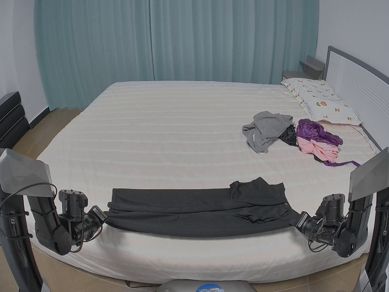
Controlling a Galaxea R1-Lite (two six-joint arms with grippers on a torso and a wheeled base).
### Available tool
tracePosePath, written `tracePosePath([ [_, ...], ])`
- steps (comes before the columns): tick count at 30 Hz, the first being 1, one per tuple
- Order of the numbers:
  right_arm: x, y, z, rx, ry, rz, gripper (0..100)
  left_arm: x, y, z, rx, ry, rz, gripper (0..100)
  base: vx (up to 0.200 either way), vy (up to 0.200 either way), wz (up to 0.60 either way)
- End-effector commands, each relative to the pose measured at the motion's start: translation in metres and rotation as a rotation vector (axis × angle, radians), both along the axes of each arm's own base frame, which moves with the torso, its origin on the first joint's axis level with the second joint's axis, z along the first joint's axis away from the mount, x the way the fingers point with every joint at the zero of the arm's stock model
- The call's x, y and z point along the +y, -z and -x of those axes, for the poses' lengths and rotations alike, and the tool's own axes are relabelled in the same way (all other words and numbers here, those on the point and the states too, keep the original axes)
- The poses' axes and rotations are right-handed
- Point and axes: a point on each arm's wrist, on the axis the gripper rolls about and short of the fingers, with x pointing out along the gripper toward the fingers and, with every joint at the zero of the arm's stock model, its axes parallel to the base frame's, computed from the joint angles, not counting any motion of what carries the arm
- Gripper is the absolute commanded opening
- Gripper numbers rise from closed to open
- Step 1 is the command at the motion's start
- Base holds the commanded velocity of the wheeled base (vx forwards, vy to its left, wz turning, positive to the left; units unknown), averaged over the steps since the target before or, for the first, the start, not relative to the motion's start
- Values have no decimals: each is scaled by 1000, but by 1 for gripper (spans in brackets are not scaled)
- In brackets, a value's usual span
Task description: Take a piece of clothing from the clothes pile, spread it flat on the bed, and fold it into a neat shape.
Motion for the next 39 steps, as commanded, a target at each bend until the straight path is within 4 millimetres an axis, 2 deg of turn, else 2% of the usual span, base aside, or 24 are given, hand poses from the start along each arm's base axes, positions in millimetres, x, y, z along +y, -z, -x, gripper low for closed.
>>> tracePosePath([
  [1,-1,-3,11,13,-9,4,0,1,-7,5,-11,0,-2,0,0,0,0],
  [12,3,3,34,80,-70,49,0,0,-2,23,56,17,-6,0,0,0,0],
  [22,2,14,38,113,-106,95,0,0,2,30,94,27,-8,0,0,0,0],
  [23,2,15,38,117,-107,97,100,0,3,31,99,35,-10,0,0,0,0],
  [24,1,15,38,118,-107,99,100,0,3,32,106,44,-9,100,0,0,0],
  [29,1,9,36,88,-100,89,100,0,3,34,108,59,5,100,0,0,0],
  [34,-4,-18,32,-39,-70,64,100,3,-3,31,74,41,13,100,0,0,0],
  [36,-4,-19,32,-43,-69,62,100,3,-4,30,70,41,14,100,0,0,0],
  [37,-8,-34,29,-115,-53,46,100,9,-13,28,24,21,19,100,0,0,0],
  [39,-12,-42,28,-153,-49,28,100,12,-21,26,-10,22,35,100,0,0,0],
])
